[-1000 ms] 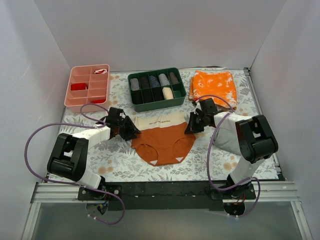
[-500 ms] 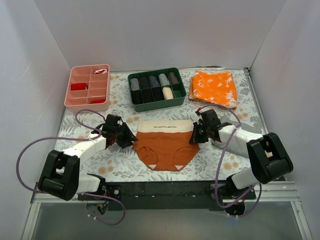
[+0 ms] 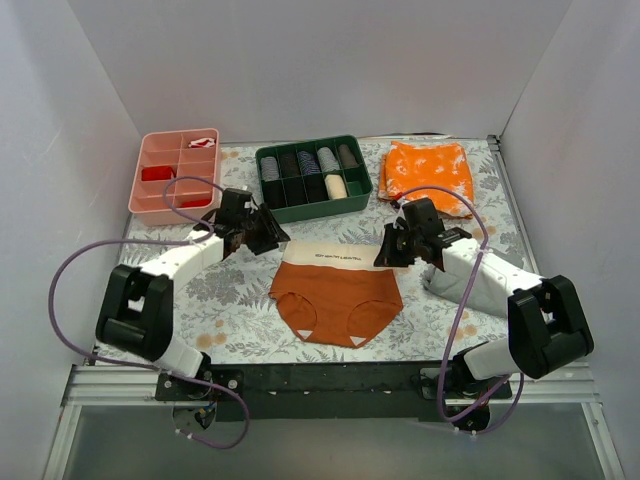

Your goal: Roll the underwear

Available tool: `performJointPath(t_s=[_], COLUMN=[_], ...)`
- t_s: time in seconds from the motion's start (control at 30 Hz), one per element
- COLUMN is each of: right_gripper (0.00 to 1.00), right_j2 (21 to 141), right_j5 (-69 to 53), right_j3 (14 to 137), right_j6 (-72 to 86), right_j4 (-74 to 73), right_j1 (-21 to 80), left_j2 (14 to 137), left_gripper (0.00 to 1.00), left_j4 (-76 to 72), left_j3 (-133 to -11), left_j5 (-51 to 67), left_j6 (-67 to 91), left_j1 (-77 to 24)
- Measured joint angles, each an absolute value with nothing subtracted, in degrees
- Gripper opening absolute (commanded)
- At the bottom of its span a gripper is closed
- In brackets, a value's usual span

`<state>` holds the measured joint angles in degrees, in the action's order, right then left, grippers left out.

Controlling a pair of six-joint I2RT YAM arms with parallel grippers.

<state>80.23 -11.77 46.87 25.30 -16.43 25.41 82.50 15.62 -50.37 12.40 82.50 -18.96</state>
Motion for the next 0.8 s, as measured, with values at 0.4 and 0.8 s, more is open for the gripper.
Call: performJointPath(t_s=[0.4,0.8], right_gripper=[0.04,0.04], right_j2=[80.71,82.13], right_j5=[-15.64,-16.67], right_j3=[45.04,41.74], right_j6=[26.76,26.81], right_j4=[-15.27,-14.81], right_j1=[25.41,25.41], left_j2=[98.39,101.32], left_gripper=[0.34,0.31], left_j4=[8.05,3.33], left_j3=[-53.56,-52.38], left_j5=[21.1,15.29], left_j6=[79.18,80.31], left_j1=[-18.98,-18.94])
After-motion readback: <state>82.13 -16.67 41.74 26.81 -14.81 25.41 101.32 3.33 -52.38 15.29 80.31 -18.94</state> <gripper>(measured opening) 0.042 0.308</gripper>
